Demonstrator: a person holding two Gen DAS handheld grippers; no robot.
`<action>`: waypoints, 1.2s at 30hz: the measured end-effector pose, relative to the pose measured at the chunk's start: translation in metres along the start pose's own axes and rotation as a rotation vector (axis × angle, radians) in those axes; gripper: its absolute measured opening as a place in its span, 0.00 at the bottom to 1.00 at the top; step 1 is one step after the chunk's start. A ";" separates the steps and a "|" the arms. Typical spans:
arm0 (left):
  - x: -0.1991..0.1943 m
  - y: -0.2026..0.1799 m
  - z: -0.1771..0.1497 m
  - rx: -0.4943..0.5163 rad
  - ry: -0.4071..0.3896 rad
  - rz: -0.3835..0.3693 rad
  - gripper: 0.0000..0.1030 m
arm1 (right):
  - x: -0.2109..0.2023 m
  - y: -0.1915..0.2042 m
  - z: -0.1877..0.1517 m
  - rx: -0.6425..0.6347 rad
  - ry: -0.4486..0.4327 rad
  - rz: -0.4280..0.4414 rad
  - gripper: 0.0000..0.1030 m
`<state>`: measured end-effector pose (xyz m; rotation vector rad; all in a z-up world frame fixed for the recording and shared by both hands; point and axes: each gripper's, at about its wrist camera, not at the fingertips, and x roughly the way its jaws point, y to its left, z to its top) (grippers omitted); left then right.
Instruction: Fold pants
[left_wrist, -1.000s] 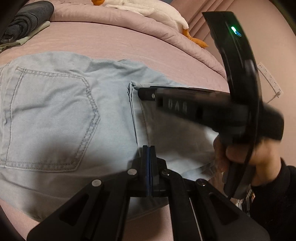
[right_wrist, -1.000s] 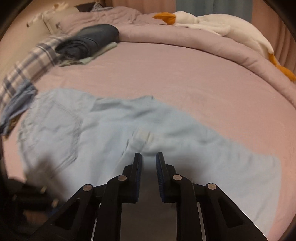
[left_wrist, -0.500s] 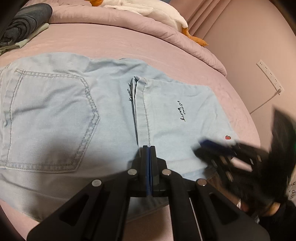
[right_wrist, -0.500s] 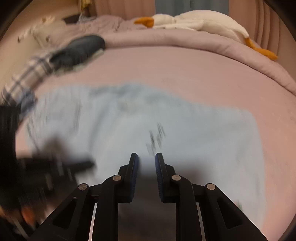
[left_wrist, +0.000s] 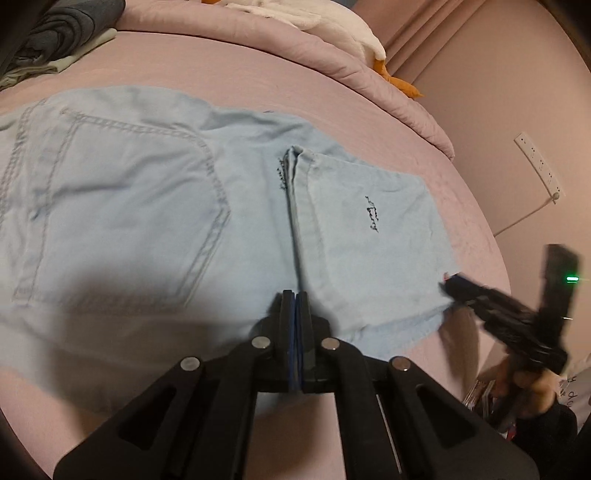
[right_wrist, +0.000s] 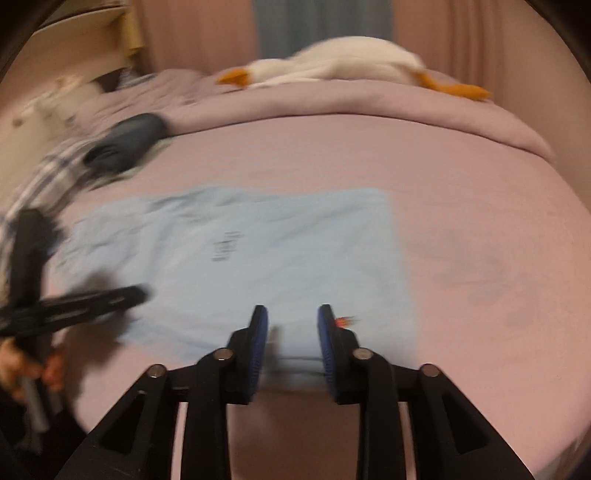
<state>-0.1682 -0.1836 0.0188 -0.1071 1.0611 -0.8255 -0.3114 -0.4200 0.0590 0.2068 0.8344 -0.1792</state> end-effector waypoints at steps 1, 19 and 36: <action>-0.004 0.001 -0.002 -0.002 0.001 -0.003 0.04 | 0.009 -0.005 -0.003 0.011 0.040 -0.023 0.34; -0.118 0.098 -0.076 -0.533 -0.184 -0.047 0.51 | 0.017 0.063 0.006 -0.106 -0.014 0.094 0.41; -0.107 0.143 -0.044 -0.751 -0.372 -0.069 0.51 | 0.018 0.106 0.008 -0.188 -0.007 0.136 0.41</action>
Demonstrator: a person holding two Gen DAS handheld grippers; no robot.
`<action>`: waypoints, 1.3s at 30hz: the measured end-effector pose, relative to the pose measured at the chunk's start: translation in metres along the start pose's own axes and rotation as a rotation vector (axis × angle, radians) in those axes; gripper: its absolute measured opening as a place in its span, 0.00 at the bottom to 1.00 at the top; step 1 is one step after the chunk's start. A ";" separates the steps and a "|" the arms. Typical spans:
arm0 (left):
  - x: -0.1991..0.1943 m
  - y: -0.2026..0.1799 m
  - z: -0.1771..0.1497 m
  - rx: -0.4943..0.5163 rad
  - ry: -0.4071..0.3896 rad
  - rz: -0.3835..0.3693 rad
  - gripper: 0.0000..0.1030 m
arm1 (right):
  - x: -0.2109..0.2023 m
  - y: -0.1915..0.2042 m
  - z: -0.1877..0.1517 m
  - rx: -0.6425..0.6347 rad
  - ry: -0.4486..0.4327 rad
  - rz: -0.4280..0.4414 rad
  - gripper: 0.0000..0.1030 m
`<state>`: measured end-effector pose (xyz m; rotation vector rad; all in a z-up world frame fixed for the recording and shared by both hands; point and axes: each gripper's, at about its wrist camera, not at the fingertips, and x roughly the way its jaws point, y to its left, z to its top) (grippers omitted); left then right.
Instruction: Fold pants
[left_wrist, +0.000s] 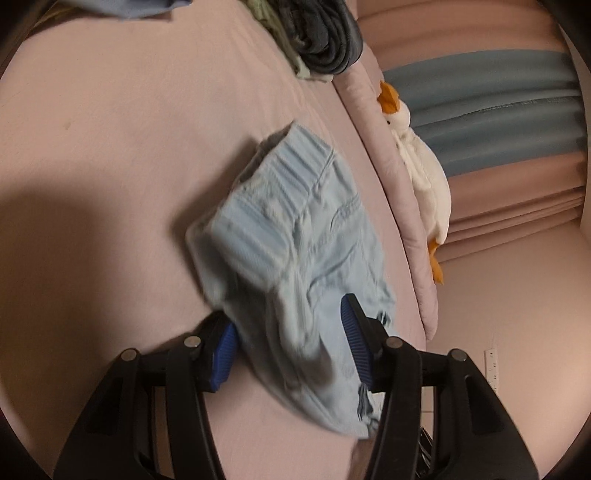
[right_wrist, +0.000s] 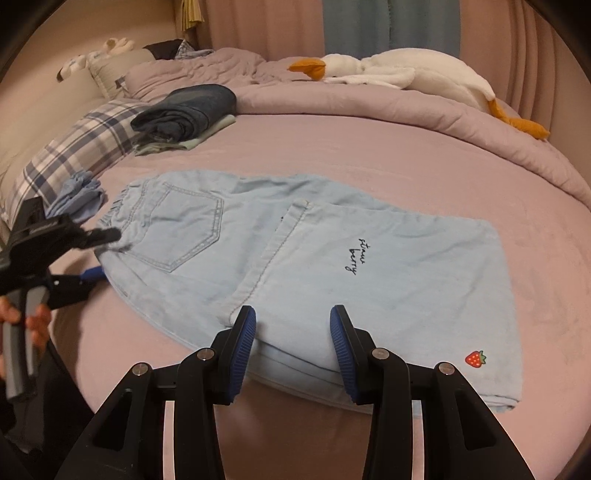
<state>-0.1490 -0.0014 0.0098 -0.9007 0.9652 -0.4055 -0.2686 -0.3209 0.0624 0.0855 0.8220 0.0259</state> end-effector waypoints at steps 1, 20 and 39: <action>0.001 -0.001 0.002 0.003 -0.007 0.003 0.51 | 0.000 0.002 0.000 0.001 0.002 -0.003 0.41; 0.016 -0.002 0.015 0.201 0.039 0.061 0.22 | 0.073 0.036 0.072 -0.061 0.065 0.054 0.30; 0.019 -0.004 0.013 0.265 0.057 0.069 0.23 | 0.082 0.075 0.048 -0.073 0.267 0.030 0.18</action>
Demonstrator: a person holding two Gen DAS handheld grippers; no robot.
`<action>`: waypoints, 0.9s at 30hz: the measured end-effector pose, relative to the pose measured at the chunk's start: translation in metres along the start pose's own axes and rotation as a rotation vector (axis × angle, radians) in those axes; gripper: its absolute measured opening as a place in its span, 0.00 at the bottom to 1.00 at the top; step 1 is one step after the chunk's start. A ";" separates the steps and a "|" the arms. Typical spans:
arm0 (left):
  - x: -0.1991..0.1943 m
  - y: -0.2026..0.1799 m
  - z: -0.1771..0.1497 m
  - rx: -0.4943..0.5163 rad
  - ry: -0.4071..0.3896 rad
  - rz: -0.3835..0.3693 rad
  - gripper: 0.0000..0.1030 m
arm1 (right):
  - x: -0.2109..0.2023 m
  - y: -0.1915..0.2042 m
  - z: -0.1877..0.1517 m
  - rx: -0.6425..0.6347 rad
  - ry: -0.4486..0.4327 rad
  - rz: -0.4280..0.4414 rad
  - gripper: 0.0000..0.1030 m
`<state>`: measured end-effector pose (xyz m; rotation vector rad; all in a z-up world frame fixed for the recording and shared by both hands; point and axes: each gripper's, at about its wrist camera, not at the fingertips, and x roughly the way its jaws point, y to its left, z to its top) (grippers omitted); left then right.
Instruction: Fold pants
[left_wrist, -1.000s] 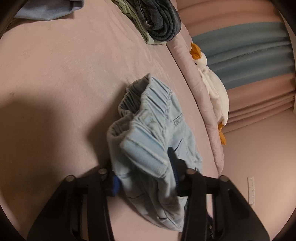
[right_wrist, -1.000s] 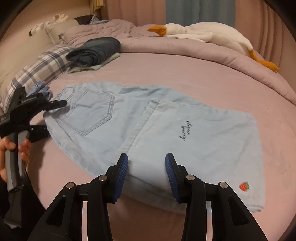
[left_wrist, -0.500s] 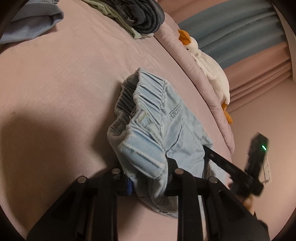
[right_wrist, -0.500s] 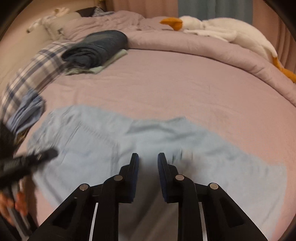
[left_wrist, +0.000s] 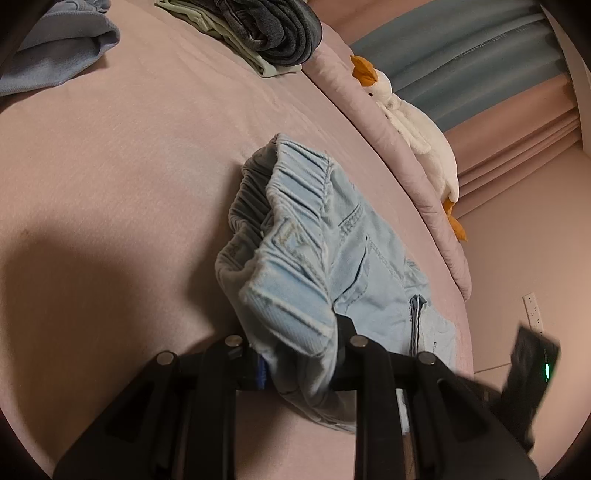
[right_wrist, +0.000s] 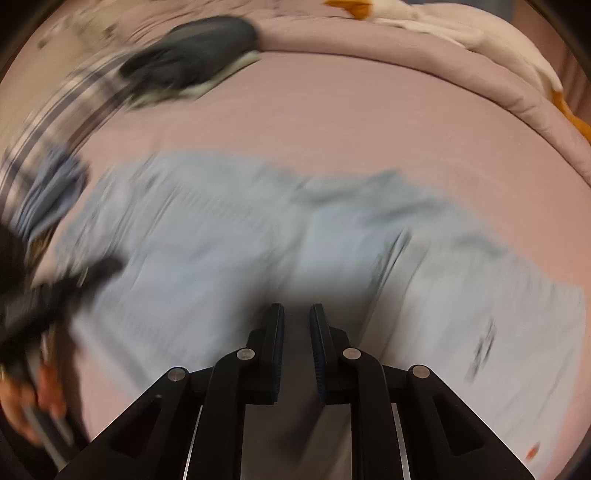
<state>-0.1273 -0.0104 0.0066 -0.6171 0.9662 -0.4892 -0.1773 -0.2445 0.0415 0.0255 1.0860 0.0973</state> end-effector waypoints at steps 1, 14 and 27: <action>0.000 0.000 0.001 0.003 0.002 0.002 0.23 | -0.003 0.005 -0.008 -0.020 -0.001 -0.011 0.18; -0.017 -0.044 0.004 0.153 0.006 0.039 0.19 | -0.059 -0.002 -0.074 0.064 -0.070 0.169 0.18; -0.032 -0.131 -0.004 0.400 -0.079 -0.006 0.18 | -0.038 -0.022 -0.084 0.088 -0.115 0.096 0.18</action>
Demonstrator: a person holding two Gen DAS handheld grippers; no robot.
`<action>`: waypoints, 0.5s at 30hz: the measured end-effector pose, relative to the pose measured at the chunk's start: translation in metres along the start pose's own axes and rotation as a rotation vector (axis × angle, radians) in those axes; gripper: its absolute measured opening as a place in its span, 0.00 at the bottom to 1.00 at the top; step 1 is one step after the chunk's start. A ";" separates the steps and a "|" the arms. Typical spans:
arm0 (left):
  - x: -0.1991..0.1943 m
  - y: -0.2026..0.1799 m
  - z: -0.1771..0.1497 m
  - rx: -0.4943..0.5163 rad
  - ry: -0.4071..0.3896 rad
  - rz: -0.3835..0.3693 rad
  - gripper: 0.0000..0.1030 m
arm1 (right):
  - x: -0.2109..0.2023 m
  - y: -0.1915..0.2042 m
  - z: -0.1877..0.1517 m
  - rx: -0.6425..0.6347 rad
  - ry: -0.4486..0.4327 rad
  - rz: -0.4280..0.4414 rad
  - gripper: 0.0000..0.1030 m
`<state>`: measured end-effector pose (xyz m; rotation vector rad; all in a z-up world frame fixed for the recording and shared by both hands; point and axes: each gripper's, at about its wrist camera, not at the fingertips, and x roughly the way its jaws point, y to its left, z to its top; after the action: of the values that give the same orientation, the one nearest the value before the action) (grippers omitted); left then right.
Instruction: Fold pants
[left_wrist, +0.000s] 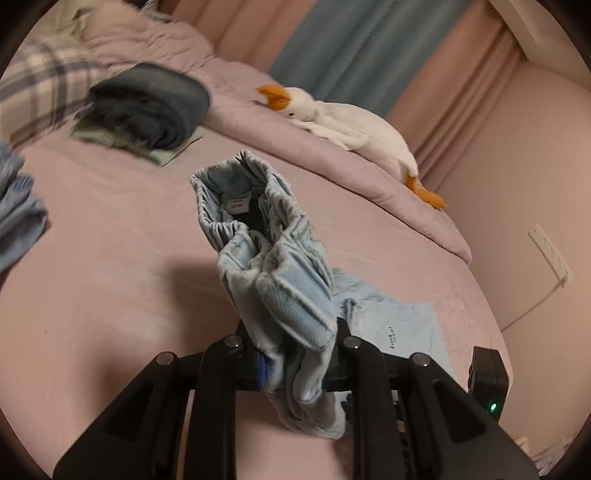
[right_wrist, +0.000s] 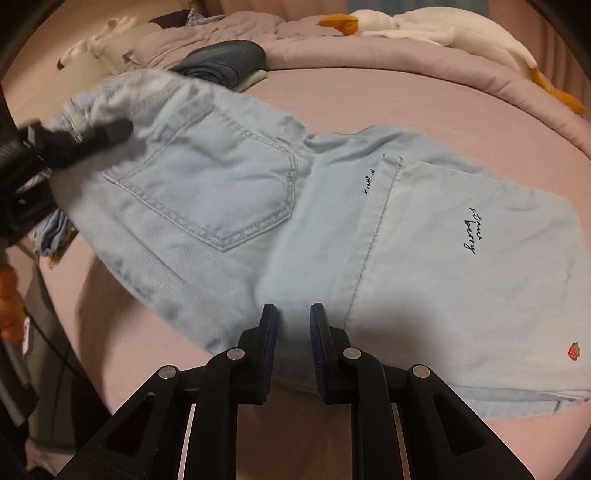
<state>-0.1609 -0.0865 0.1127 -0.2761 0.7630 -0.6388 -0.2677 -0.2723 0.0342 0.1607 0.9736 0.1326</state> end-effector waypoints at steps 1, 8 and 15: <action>0.001 -0.004 0.001 0.014 -0.001 -0.010 0.18 | -0.003 -0.001 0.001 0.003 0.001 0.008 0.18; 0.012 -0.043 0.000 0.121 0.003 -0.043 0.18 | -0.035 -0.049 0.000 0.209 -0.088 0.129 0.47; 0.031 -0.081 -0.013 0.229 0.048 -0.069 0.19 | -0.035 -0.107 -0.006 0.444 -0.146 0.226 0.50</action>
<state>-0.1889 -0.1688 0.1233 -0.0771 0.7211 -0.7930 -0.2881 -0.3828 0.0385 0.6812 0.8259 0.1083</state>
